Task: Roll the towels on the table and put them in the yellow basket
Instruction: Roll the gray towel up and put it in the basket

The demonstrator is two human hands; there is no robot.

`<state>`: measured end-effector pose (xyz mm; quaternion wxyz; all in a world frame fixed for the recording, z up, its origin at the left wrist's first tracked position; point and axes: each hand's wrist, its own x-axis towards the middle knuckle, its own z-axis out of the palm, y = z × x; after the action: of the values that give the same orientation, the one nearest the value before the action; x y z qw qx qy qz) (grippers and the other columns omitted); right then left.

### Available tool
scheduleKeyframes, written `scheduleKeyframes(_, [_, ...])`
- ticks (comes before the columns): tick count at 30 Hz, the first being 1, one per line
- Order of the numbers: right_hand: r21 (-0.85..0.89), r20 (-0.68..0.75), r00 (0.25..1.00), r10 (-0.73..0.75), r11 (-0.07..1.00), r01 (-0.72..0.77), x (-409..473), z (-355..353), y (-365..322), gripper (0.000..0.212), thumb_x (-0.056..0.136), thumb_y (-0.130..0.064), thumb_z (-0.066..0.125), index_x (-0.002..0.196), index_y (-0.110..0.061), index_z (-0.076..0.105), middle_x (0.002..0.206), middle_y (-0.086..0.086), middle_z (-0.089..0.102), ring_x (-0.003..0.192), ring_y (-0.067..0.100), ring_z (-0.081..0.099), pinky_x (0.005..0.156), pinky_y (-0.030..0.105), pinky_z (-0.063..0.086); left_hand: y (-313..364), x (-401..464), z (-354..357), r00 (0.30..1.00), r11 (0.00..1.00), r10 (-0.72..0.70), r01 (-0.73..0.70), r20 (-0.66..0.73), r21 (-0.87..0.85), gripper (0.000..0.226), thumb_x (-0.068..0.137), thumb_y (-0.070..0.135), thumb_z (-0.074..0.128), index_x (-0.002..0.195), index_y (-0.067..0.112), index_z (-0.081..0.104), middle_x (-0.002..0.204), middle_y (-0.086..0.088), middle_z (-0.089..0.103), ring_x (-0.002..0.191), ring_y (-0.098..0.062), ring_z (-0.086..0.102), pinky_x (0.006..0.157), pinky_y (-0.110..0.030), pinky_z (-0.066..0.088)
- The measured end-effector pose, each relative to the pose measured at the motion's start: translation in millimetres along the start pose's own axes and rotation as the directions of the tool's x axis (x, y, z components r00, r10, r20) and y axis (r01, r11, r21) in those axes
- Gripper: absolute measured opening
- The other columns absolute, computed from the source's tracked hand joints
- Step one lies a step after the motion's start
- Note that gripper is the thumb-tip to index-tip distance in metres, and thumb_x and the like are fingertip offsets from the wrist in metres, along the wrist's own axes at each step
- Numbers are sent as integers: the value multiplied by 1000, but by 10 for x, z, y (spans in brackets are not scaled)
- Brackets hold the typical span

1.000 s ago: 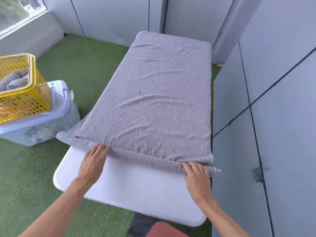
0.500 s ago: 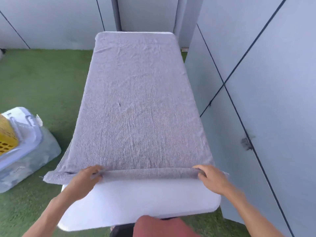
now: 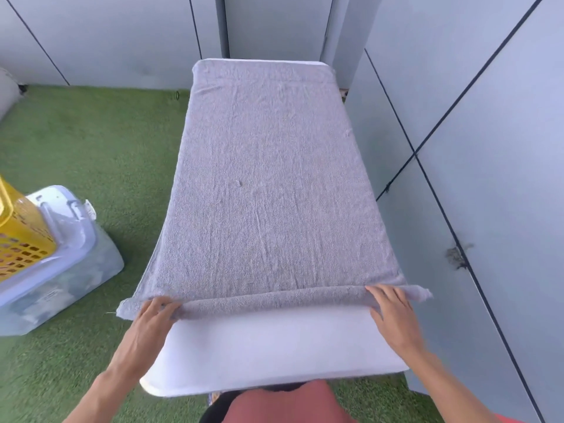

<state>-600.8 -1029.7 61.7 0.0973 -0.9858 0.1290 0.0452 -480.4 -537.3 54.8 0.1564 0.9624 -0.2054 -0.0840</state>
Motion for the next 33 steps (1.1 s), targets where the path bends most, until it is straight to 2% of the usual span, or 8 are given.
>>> scheduleKeyframes(7, [128, 221, 970, -100, 989, 73, 201, -263, 204, 33, 92, -12, 58, 125, -12, 60, 115, 1, 61, 116, 24, 52, 96, 29, 34, -113, 387, -274, 857, 950, -231, 300, 460, -83, 25, 94, 13, 55, 114, 23, 66, 110, 0, 67, 102, -22, 64, 87, -34, 49])
scheduleKeyframes(11, [343, 268, 963, -37, 938, -59, 428, -349, 179, 31, 90, -9, 61, 118, -20, 61, 114, -9, 59, 114, 13, 53, 101, 30, 36, 6, 404, -283, 927, 916, -358, 372, 115, -148, 17, 81, 5, 68, 92, 19, 68, 93, -4, 59, 88, -26, 56, 65, -34, 39])
scheduleKeyframes(14, [315, 9, 1000, 16, 949, -18, 461, -261, 166, 24, 83, -1, 67, 98, -21, 67, 99, -7, 58, 99, 19, 55, 90, 34, 42, 164, 143, -188, 981, 991, -107, 118, -160, 59, 16, 76, -1, 72, 82, 12, 65, 83, -2, 53, 74, -22, 46, 57, -34, 41])
scheduleKeyframes(17, [25, -179, 979, -94, 995, 100, 266, -156, 111, 17, 87, -19, 59, 98, -16, 72, 100, -3, 60, 95, 25, 54, 85, 34, 37, 279, -194, 138, 971, 995, -55, 71, -233, 63, 24, 85, 3, 63, 108, 2, 59, 101, -8, 55, 84, -26, 53, 62, -39, 55])
scheduleKeyframes(21, [-216, -108, 985, -135, 970, 110, 70, 0, 86, 49, 80, -39, 47, 115, -12, 67, 118, 8, 60, 107, 29, 52, 90, 42, 36, 148, -234, 480, 975, 994, -31, 53, -220, 96, 44, 92, 5, 52, 134, -6, 45, 132, -23, 47, 123, -39, 46, 99, -48, 43])
scheduleKeyframes(25, [-154, -127, 988, -88, 986, 68, 303, -14, 119, 29, 75, -13, 71, 104, -13, 70, 103, -1, 64, 98, 21, 54, 82, 38, 40, 212, 88, 224, 979, 987, -161, 163, -129, 5, 46, 77, -15, 64, 120, 0, 55, 118, -12, 56, 108, -34, 54, 79, -49, 55])
scheduleKeyframes(30, [-113, 180, 976, -119, 984, 140, 342, -185, 326, 26, 88, -16, 64, 114, -19, 65, 110, -5, 61, 109, 21, 54, 89, 39, 46, 29, 263, 12, 980, 982, -189, 189, 67, 1, 25, 87, -9, 53, 93, 14, 60, 93, -5, 61, 91, -33, 59, 74, -41, 48])
scheduleKeyframes(33, [95, 442, 893, -85, 994, 47, 472, -395, 354, 16, 92, -21, 58, 104, -30, 63, 105, -4, 64, 103, 21, 58, 88, 34, 43, 14, 442, -106, 895, 940, -322, 340, 309, -5, 29, 92, -1, 47, 104, 21, 62, 104, -5, 64, 101, -30, 61, 78, -33, 44])
